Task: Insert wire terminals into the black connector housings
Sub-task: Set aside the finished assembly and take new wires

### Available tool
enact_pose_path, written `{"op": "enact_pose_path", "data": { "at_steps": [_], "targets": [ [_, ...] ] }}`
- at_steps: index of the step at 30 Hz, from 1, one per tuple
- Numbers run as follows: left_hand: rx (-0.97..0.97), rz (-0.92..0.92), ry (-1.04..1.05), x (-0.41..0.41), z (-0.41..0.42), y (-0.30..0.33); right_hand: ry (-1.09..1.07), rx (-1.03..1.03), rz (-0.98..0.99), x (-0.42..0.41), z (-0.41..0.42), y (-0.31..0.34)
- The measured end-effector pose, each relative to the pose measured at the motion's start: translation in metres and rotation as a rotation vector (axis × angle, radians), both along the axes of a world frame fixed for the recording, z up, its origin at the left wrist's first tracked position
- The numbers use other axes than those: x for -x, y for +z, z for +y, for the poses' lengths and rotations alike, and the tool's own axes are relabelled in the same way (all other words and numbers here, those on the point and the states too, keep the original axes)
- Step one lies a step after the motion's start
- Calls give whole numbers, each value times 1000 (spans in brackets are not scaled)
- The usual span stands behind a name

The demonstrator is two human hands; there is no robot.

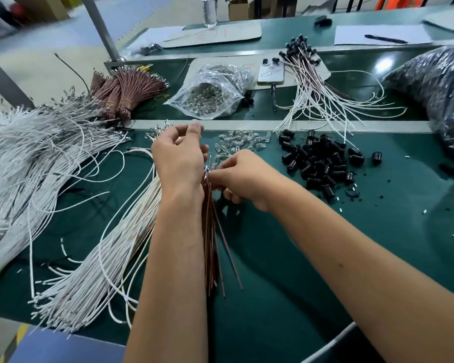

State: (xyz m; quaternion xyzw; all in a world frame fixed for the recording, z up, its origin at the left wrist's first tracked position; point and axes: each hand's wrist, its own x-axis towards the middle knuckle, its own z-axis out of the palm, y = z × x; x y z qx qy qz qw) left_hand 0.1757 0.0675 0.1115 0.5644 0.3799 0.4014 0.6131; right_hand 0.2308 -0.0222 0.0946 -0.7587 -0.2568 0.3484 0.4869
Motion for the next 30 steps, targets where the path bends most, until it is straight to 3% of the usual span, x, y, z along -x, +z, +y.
{"op": "enact_pose_path", "data": {
  "at_steps": [9, 16, 20, 25, 30],
  "targets": [
    [-144, 63, -25, -12, -12, 7, -142, -297, 197, -21, -9, 15],
    [-98, 221, -447, -28, -45, 3, -539, -711, 242, -75, -66, 42],
    [-61, 172, -512, -53, -82, -8, -609, -728, 180, -98, -102, 41],
    [-18, 40, -417, -82, -110, -14, -429, -501, 88, -84, -128, 7],
    [-131, -5, -491, -87, -118, -29, -514, -589, 137, -74, -139, -10]
  ]
}}
